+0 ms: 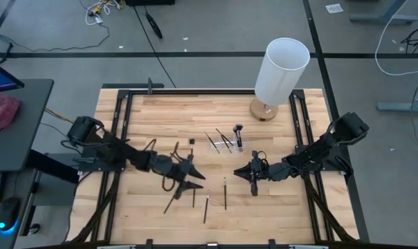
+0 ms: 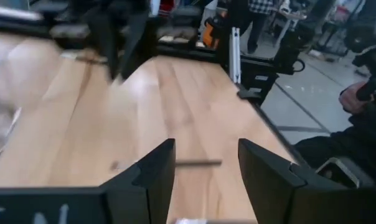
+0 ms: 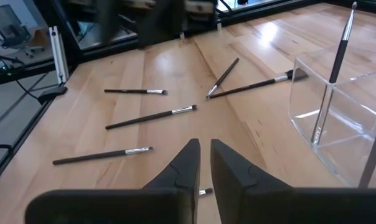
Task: Pick & Place Makeup Supplies
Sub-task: Put the black makeup brush into the transparent organizer
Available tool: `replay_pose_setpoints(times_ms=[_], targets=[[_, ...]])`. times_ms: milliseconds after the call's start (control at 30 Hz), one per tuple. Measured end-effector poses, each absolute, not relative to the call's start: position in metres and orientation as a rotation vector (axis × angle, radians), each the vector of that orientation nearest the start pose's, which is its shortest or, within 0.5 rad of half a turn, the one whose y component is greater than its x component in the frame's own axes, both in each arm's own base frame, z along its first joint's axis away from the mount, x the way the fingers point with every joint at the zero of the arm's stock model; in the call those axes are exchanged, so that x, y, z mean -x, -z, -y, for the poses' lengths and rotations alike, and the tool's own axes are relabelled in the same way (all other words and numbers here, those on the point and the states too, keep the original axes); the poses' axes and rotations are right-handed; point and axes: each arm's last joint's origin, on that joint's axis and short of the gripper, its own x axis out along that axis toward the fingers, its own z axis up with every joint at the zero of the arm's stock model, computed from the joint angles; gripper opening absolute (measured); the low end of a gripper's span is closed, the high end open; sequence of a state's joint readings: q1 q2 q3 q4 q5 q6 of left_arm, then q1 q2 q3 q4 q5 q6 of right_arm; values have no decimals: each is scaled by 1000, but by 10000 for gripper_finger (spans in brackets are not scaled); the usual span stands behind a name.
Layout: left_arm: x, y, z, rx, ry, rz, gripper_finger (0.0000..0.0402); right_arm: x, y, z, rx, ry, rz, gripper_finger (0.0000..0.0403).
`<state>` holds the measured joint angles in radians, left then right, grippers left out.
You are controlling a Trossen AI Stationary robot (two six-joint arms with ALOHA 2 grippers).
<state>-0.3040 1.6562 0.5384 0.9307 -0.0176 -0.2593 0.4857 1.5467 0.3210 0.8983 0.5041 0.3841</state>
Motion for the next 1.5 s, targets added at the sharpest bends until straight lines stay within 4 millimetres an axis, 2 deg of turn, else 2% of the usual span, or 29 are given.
replay_pose_setpoints(times_ms=[233,433,733,900,1067,1333,1500], targets=[[-234,-119,56,275,182,-205,179,-220,-128,-100,-237,74,-276,43],[-214,-97,38,129,69,-344,179,-223,-132,-97,-269,82,-226,43],[-209,-80,23,22,52,-529,179,-229,-137,-84,-331,134,-170,43],[-209,-79,13,-34,35,-537,179,-232,-137,-78,-374,142,-169,43],[-208,-77,6,-20,105,-561,175,-233,-137,-75,-402,133,-171,43],[-210,-74,6,-63,139,-578,119,-233,-137,-75,-403,133,-169,43],[-224,-65,7,-53,154,-595,93,-233,-138,-75,-402,132,-165,43]])
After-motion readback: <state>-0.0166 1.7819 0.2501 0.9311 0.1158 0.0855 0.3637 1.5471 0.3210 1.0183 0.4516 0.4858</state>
